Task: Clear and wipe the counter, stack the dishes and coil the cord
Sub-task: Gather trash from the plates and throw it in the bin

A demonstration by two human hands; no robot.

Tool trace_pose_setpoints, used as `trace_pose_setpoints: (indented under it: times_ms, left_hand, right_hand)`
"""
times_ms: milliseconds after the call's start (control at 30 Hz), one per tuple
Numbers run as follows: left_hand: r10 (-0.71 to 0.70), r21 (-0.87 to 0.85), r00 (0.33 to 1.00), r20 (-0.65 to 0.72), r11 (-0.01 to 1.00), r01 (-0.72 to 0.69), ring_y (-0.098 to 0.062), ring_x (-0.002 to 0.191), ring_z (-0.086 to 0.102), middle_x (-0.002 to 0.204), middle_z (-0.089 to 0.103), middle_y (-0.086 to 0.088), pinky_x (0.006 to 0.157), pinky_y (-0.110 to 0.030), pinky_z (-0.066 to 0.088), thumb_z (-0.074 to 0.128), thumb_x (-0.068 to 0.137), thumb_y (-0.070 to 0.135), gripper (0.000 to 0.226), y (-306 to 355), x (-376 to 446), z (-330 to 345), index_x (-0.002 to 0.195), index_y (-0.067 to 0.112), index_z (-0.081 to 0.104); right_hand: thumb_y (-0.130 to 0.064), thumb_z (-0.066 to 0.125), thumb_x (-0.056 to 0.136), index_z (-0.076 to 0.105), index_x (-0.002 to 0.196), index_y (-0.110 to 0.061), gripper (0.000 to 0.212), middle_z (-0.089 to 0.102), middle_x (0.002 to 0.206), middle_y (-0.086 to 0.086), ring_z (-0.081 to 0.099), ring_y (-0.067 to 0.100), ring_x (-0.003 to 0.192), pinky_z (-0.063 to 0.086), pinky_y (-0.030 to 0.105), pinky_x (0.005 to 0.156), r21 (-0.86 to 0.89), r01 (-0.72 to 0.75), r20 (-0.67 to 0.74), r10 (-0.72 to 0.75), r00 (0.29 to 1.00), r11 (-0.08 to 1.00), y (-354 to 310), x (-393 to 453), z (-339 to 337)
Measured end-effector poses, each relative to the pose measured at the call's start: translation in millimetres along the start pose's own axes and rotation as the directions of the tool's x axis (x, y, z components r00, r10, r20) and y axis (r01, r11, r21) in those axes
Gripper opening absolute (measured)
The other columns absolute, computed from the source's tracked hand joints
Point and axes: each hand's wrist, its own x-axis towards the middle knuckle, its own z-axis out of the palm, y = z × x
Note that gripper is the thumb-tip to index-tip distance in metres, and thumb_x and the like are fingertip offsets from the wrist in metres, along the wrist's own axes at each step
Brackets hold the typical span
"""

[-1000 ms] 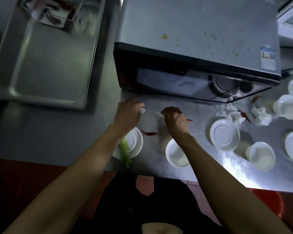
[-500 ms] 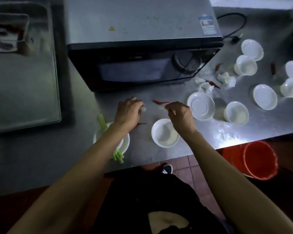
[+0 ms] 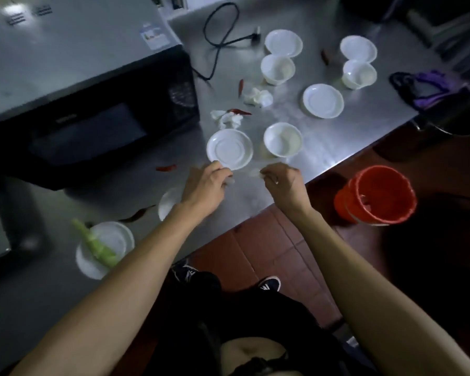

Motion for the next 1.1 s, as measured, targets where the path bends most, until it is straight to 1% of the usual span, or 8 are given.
trace_pose_setpoints:
  times_ms: [100,200,300,433,600,733,833,1100]
  left_hand:
    - [0.059,0.073,0.998,0.029,0.995,-0.061,-0.033,0.08,0.063,0.093,0.065,-0.004,0.068,-0.042,0.053,0.069,0.082,0.005,0.022,43,11,18,0.1,0.017,0.075]
    - [0.092,0.072,0.995,0.046,0.993,-0.096,-0.034,0.086,0.063,0.095,0.065,-0.005,0.075,-0.046,0.05,0.066,0.084,0.003,0.025,86,24,37,0.103,0.016,0.074]
    - [0.133,0.094,0.987,0.089,0.986,-0.141,-0.034,0.089,0.063,0.096,0.066,-0.005,0.077,-0.044,0.048,0.066,0.083,0.005,0.026,126,39,57,0.104,0.018,0.073]
    - [0.201,0.087,0.971,0.129,0.973,-0.213,-0.033,0.09,0.063,0.096,0.065,-0.003,0.079,-0.042,0.05,0.065,0.082,0.01,0.024,180,61,80,0.102,0.021,0.073]
    - [0.27,0.075,0.937,0.22,0.953,-0.292,-0.033,0.096,0.064,0.104,0.065,-0.001,0.087,-0.043,0.047,0.065,0.086,0.014,0.025,233,85,115,0.108,0.025,0.071]
    - [0.305,0.048,0.904,0.3,0.941,-0.334,-0.028,0.102,0.063,0.106,0.064,0.002,0.088,-0.04,0.044,0.065,0.087,0.017,0.025,259,101,141,0.109,0.028,0.071]
    - [0.323,0.019,0.877,0.356,0.936,-0.352,-0.026,0.105,0.062,0.11,0.063,0.002,0.091,-0.038,0.043,0.065,0.089,0.019,0.025,274,117,158,0.111,0.027,0.071]
    - [0.378,-0.088,0.84,0.389,0.923,-0.375,-0.028,0.098,0.063,0.106,0.064,0.0,0.087,-0.041,0.048,0.065,0.088,0.02,0.019,308,200,191,0.105,0.027,0.072]
  right_hand:
    - [0.005,0.061,0.075,0.077,0.091,-0.004,0.024,0.075,0.092,0.011,0.07,0.029,0.082,0.057,0.04,0.077,0.031,-0.1,-0.063,0.102,0.993,0.995,38,-18,-41]
    - [0.002,0.06,0.075,0.077,0.089,-0.005,0.022,0.075,0.088,0.008,0.07,0.026,0.08,0.057,0.041,0.076,0.065,-0.139,-0.109,0.146,0.983,0.988,68,-38,-79]
    - [-0.01,0.057,0.076,0.077,0.087,-0.005,0.024,0.074,0.083,0.008,0.068,0.023,0.076,0.055,0.034,0.072,0.072,-0.157,-0.179,0.168,0.969,0.985,96,-58,-117]
    - [0.003,0.059,0.071,0.077,0.088,-0.007,0.027,0.075,0.086,0.007,0.069,0.025,0.08,0.054,0.034,0.072,0.024,-0.224,-0.241,0.223,0.945,0.974,138,-81,-157]
    - [0.007,0.063,0.072,0.077,0.09,-0.009,0.027,0.075,0.088,0.005,0.069,0.024,0.081,0.053,0.031,0.072,-0.002,-0.344,-0.305,0.327,0.895,0.939,180,-114,-191]
    - [0.006,0.065,0.072,0.077,0.089,-0.01,0.026,0.074,0.083,0.004,0.067,0.022,0.077,0.045,0.023,0.07,0.034,-0.46,-0.34,0.443,0.83,0.887,203,-136,-202]
    - [0.004,0.065,0.076,0.077,0.092,-0.011,0.025,0.076,0.089,0.003,0.069,0.021,0.083,0.055,0.032,0.075,0.04,-0.518,-0.31,0.504,0.806,0.854,215,-145,-208]
    - [-0.007,0.074,0.08,0.077,0.09,-0.007,0.011,0.075,0.09,0.011,0.069,0.033,0.083,0.056,0.045,0.075,-0.049,-0.59,-0.338,0.542,0.769,0.806,255,-98,-256]
